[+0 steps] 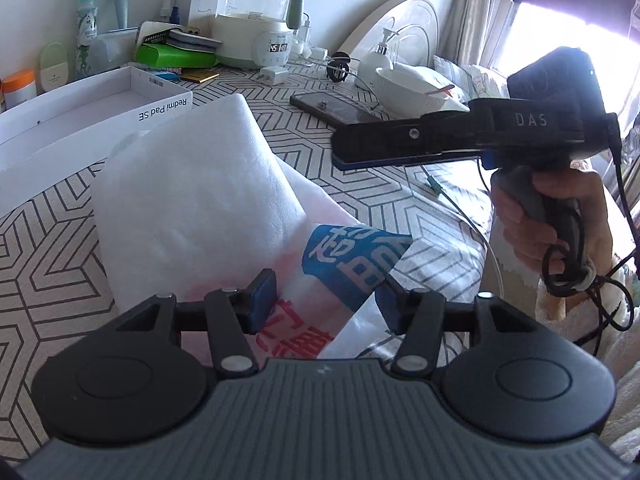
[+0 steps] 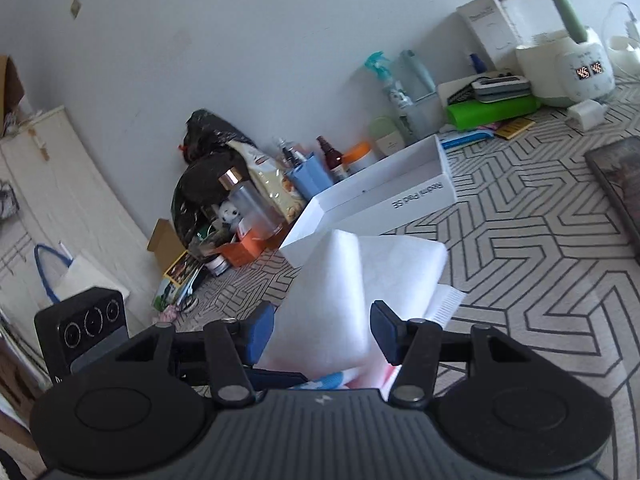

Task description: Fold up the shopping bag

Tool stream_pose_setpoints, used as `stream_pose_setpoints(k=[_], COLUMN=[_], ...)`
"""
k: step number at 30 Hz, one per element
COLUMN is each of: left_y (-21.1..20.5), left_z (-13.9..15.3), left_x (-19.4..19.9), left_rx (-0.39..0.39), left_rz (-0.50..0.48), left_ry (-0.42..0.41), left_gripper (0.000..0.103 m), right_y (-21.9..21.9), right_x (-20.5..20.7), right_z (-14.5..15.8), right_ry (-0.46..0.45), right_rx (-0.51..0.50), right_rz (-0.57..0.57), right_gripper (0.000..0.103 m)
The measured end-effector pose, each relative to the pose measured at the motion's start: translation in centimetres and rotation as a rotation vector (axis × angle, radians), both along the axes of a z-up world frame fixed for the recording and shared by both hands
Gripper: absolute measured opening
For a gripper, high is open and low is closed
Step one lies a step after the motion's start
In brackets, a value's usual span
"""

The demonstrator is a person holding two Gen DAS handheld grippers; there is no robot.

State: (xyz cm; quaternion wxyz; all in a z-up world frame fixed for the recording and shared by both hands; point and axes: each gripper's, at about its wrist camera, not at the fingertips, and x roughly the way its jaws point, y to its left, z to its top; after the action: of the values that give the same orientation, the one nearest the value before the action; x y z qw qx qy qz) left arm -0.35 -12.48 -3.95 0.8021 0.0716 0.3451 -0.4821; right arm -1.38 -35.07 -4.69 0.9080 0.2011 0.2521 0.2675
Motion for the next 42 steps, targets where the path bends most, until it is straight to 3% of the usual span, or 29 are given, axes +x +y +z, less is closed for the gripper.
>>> stream_pose_setpoints(k=[3,5,7,11,13,15,19,24,31,35,39,42], left_y=[-0.4,-0.4,0.3,3.3,4.2,4.3,2.1,-2.7,-4.0,-4.6,-4.7,-4.5], left_z=[0.0,0.1,0.5,2.7,4.5,5.6,5.2,1.4,0.1,0.0,-0.1,-0.1], left_x=[-0.7,-1.2,-1.3,0.5,1.4,2.2,4.9,7.4,8.6,8.3,8.3,8.8], left_rx=[0.003,0.009,0.0,-0.072,-0.073,-0.063,-0.005,0.177,0.22,0.245,0.246,0.232], left_rz=[-0.037,-0.06,-0.064,-0.005,0.06,0.117,0.196,0.24,0.252,0.25,0.249,0.247], left_ry=[-0.023,-0.032,-0.025,0.066,0.023,-0.039,-0.079,-0.098,-0.046,-0.068,-0.064,-0.031], left_gripper=[0.081,0.083,0.083,0.083,0.084,0.092,0.093,0.093,0.093,0.093,0.093,0.093], right_y=[2.5,3.3,3.4,2.6,2.1,1.8,1.7,1.7,2.4,1.4,1.4,2.2], right_x=[1.4,2.4,2.4,0.9,0.0,-0.8,-2.4,-4.3,-6.8,-7.0,-7.2,-7.0], right_z=[0.1,-0.8,-1.6,-2.1,-2.6,-3.0,-3.4,-3.8,-4.3,-3.3,-1.8,-1.1], right_ry=[0.039,0.094,0.118,0.088,0.06,0.037,0.003,-0.031,-0.087,-0.076,-0.153,-0.193], right_rx=[-0.15,-0.203,-0.221,-0.208,-0.204,-0.212,-0.244,-0.296,-0.384,-0.311,-0.234,-0.215], right_rz=[0.014,0.0,-0.015,-0.026,-0.023,-0.025,-0.018,0.003,0.033,0.002,0.017,0.058], right_gripper=[0.055,0.054,0.049,0.049,0.049,0.05,0.055,0.057,0.063,0.063,0.063,0.071])
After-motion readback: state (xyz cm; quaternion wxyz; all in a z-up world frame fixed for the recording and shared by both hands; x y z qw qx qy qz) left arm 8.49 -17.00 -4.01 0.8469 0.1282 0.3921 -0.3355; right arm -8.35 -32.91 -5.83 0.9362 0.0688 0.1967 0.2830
